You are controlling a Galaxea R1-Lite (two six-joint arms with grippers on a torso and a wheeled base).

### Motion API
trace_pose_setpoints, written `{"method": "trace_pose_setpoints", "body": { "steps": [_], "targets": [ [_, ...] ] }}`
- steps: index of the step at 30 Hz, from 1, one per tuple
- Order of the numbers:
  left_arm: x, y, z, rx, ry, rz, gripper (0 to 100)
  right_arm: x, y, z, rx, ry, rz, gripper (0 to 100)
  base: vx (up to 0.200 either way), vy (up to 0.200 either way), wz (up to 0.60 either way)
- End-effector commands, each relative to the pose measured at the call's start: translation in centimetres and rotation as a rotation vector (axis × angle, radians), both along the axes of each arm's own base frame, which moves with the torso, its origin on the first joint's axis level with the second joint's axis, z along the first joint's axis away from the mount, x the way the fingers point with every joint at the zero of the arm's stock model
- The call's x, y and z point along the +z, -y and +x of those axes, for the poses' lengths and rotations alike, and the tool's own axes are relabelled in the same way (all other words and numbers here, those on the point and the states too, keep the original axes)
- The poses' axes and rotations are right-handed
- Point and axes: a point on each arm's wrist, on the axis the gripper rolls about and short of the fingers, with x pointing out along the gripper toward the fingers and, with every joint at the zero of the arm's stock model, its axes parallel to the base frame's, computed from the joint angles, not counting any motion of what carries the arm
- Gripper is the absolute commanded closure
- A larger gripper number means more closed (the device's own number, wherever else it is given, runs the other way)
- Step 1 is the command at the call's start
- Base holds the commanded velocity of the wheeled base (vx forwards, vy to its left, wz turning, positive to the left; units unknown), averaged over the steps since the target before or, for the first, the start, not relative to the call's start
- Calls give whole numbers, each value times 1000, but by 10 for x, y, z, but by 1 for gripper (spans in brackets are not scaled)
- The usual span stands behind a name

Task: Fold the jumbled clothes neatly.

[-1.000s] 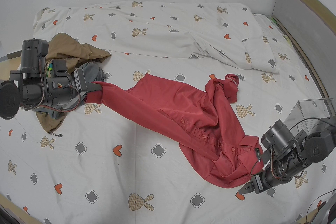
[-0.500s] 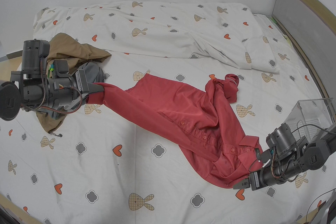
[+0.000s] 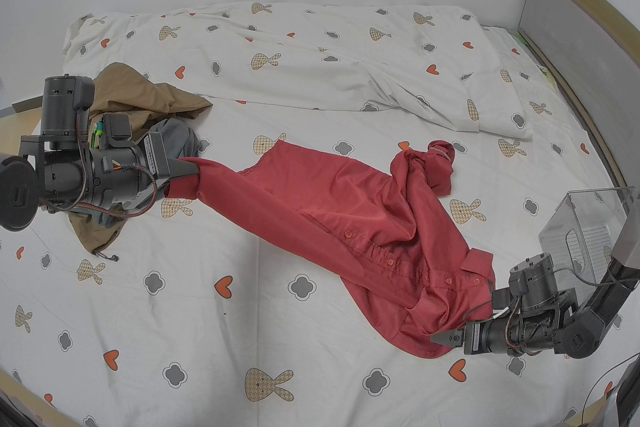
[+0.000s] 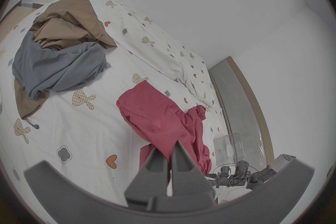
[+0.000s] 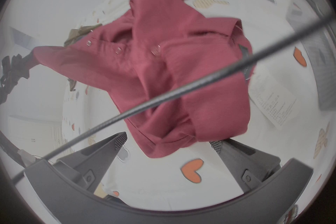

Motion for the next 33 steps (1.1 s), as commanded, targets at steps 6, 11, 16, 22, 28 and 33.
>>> {"method": "trace_pose_setpoints", "body": {
  "steps": [6,11,16,22,28,33],
  "targets": [
    [-3,1,2,-1,-9,1,100,-7,16,-19,-38,-64,-19,0,0,0,0],
    [-3,1,2,-1,-10,1,100,-5,16,-8,-58,-37,-5,0,0,0,0],
    [-3,1,2,-1,-9,1,100,-9,15,-4,-58,-48,-10,0,0,0,0],
    [-3,1,2,-1,-10,1,100,-13,11,-1,-67,-66,-1,0,0,0,0],
    [-3,1,2,-1,-10,1,100,-15,10,3,-105,-83,23,100,0,0,0],
    [-4,0,2,0,-12,2,100,-10,19,5,-148,-71,32,100,0,0,0]
  ]
}}
